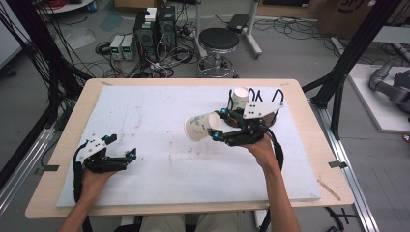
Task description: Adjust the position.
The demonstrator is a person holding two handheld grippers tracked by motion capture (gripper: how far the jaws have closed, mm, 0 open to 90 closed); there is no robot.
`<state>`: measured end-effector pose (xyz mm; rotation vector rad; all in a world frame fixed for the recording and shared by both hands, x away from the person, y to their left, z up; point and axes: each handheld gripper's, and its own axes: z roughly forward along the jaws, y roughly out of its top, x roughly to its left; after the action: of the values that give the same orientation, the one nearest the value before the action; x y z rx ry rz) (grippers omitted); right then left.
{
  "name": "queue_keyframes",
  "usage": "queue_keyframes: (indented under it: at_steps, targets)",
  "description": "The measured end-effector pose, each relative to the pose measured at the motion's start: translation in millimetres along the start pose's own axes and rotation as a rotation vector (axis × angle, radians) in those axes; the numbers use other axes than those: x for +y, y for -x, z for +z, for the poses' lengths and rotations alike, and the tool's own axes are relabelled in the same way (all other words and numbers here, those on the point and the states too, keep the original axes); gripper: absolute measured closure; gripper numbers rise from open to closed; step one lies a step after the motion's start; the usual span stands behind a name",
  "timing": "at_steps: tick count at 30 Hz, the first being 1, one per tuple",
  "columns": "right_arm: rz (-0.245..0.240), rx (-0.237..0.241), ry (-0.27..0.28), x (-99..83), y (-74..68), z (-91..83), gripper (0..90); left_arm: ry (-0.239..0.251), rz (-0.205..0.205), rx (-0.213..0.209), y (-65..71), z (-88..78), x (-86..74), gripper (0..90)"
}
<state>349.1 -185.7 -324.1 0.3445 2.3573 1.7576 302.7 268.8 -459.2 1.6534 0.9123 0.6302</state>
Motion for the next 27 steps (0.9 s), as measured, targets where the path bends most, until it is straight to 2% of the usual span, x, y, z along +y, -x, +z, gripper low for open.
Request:
queue_keyframes:
  at_steps: [4,8,12,18,19,27]
  targets:
    - [-0.002,0.002,-0.001,-0.3,0.7,0.6,37.1,0.005,-0.004,-0.014,-1.0,-0.5,0.1,3.7]
    - [-0.002,0.004,0.003,-0.4,1.9,0.1,37.1,0.001,-0.015,-0.075,-2.3,-0.7,3.3,3.7]
    - [-0.005,0.005,0.001,-0.5,2.3,-0.1,37.1,0.031,-0.016,-0.124,-3.4,-3.3,12.5,3.7]
    - [-0.006,0.018,0.004,-0.1,2.4,0.6,37.1,0.064,-0.02,-0.244,-10.2,-6.7,31.3,3.7]
    - [-0.008,0.021,0.005,0.0,2.5,0.5,37.1,0.062,-0.015,-0.27,-11.3,-6.6,36.0,3.6]
    - [-0.002,0.048,0.015,1.4,1.9,0.7,37.1,0.071,0.034,-0.405,-8.7,-1.4,67.2,3.6]
